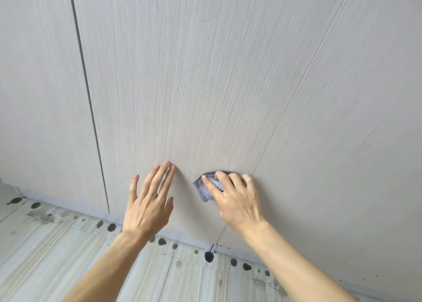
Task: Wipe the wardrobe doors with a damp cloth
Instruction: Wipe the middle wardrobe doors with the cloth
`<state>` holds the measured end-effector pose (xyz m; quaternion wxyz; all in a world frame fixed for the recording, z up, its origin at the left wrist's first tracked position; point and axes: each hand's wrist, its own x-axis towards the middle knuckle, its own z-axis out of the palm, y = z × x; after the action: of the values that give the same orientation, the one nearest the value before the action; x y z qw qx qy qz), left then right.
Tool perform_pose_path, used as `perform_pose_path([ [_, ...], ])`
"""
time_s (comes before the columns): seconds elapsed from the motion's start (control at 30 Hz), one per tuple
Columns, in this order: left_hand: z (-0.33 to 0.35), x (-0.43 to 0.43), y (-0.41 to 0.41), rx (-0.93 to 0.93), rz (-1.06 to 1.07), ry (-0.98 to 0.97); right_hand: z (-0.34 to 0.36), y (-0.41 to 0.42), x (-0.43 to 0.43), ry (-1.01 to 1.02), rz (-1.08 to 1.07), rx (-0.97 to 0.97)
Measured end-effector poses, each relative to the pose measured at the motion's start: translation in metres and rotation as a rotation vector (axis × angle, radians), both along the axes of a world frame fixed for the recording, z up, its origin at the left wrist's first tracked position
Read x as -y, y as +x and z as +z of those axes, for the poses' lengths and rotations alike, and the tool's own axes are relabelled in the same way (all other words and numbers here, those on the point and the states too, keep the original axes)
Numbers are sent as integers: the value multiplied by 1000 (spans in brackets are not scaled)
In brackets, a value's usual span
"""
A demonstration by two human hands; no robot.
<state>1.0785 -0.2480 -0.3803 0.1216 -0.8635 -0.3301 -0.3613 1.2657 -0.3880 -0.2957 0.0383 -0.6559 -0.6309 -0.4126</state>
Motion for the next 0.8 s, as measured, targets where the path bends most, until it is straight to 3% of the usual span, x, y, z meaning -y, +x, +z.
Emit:
perform_pose_path([
  [0.33, 49, 45, 75, 134, -191, 119, 129, 56, 40, 722, -96, -298],
  [0.43, 54, 61, 91, 79, -227, 127, 100, 64, 51, 636, -33, -227],
  [0.63, 56, 61, 84, -78, -210, 109, -22, 78, 92, 172, -79, -131],
  [0.73, 58, 56, 74, -138, -212, 129, -22, 70, 95, 214, -89, -256],
  [0.8, 55, 54, 70, -158, -215, 135, -4, 62, 88, 355, -100, -361],
])
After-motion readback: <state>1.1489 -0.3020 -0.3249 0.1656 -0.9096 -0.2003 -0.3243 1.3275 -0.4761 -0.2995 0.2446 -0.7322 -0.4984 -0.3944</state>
